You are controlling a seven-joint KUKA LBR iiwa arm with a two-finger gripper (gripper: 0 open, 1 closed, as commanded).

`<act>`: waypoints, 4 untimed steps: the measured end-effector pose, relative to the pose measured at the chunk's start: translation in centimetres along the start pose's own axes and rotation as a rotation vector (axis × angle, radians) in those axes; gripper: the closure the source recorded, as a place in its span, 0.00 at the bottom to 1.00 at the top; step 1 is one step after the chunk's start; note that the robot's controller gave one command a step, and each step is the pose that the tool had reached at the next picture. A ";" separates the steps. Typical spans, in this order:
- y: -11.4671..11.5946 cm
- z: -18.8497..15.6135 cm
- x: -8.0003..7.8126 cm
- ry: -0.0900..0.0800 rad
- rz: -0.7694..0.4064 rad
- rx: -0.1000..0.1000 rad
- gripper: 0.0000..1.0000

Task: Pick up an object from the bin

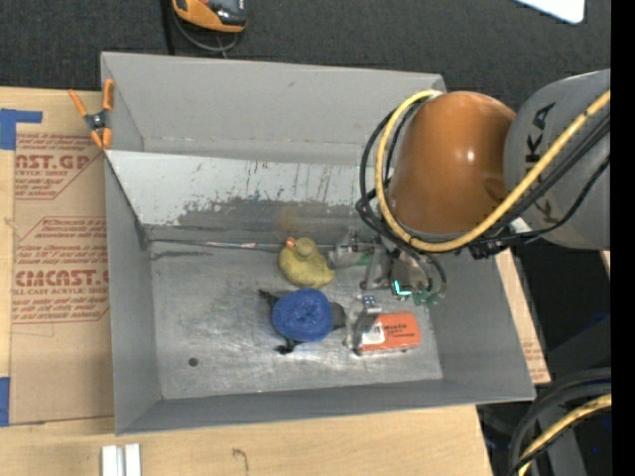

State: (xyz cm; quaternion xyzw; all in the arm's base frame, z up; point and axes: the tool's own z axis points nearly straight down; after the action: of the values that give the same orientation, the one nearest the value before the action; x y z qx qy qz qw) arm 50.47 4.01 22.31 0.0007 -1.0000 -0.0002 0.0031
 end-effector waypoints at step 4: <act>0.9 13.0 -0.2 -0.013 -0.015 0.000 0.00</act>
Offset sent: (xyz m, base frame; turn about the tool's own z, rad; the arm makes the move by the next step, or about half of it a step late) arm 0.0038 -0.0059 -0.1146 -0.1634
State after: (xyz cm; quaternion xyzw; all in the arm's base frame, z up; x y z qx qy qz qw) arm 50.60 4.91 9.33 0.0084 -1.0000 -0.0004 -0.0035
